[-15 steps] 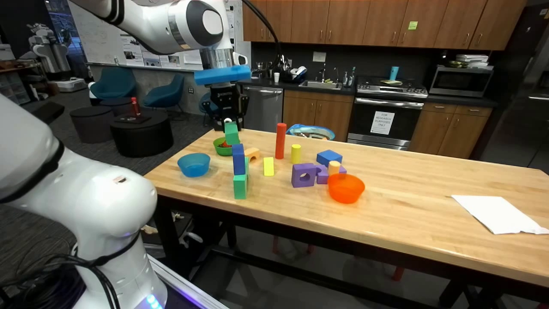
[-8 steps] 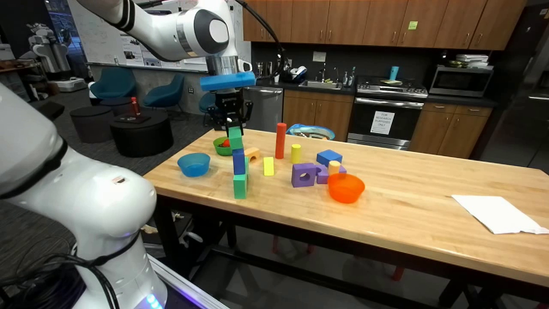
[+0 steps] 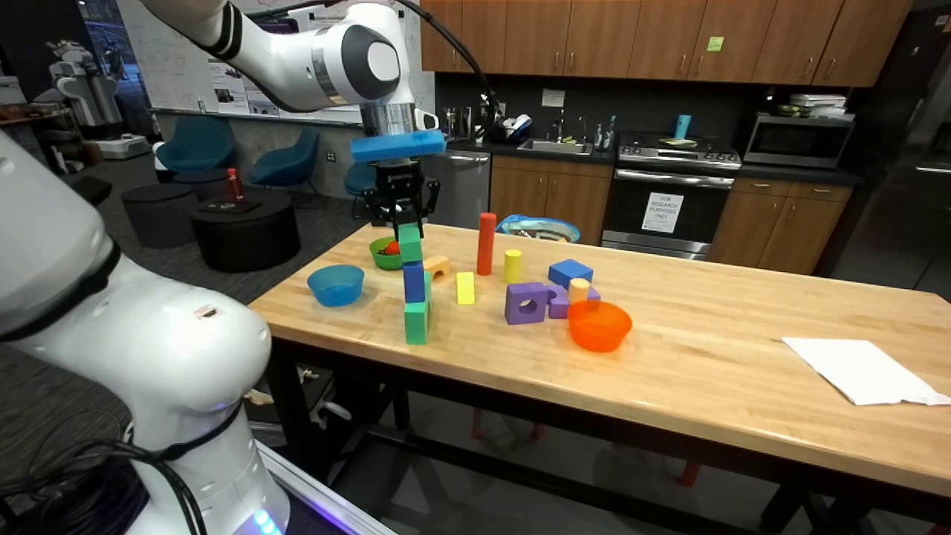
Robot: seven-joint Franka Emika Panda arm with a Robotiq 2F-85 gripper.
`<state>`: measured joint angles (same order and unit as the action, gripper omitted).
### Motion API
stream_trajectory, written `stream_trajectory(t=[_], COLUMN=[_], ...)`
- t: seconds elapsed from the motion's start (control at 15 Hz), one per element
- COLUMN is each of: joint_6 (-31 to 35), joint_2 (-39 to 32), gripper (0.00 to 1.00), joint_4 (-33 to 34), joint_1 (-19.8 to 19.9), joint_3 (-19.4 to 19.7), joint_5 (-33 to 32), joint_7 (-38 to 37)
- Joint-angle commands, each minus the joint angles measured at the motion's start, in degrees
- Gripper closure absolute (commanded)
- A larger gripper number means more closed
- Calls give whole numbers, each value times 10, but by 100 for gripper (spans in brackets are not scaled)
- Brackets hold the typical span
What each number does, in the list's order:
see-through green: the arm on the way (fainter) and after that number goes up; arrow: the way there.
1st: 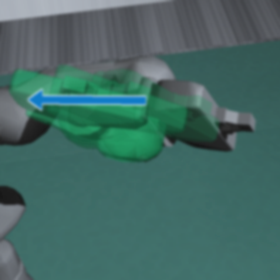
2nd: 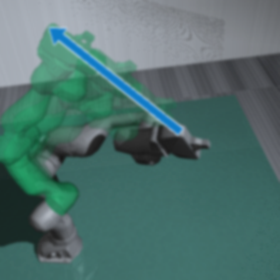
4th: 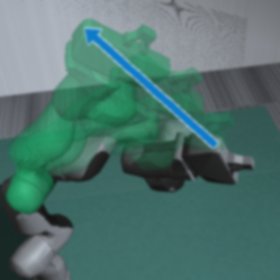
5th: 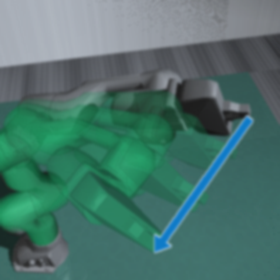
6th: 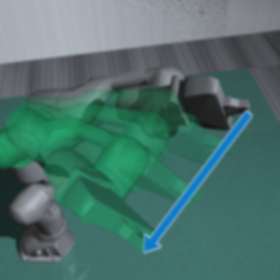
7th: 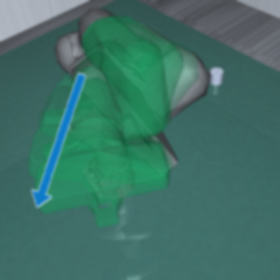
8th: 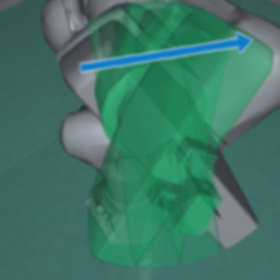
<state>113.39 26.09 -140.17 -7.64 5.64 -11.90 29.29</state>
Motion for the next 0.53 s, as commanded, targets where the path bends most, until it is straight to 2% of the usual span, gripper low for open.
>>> stream_trajectory(t=[0.0,0.47], joint_6=[3,2], joint_2=[-12,-16], gripper=[84,84], joint_4=[11,14], joint_1=[10,9], joint_3=[-5,-5], joint_5=[5,6], joint_7=[7,8])
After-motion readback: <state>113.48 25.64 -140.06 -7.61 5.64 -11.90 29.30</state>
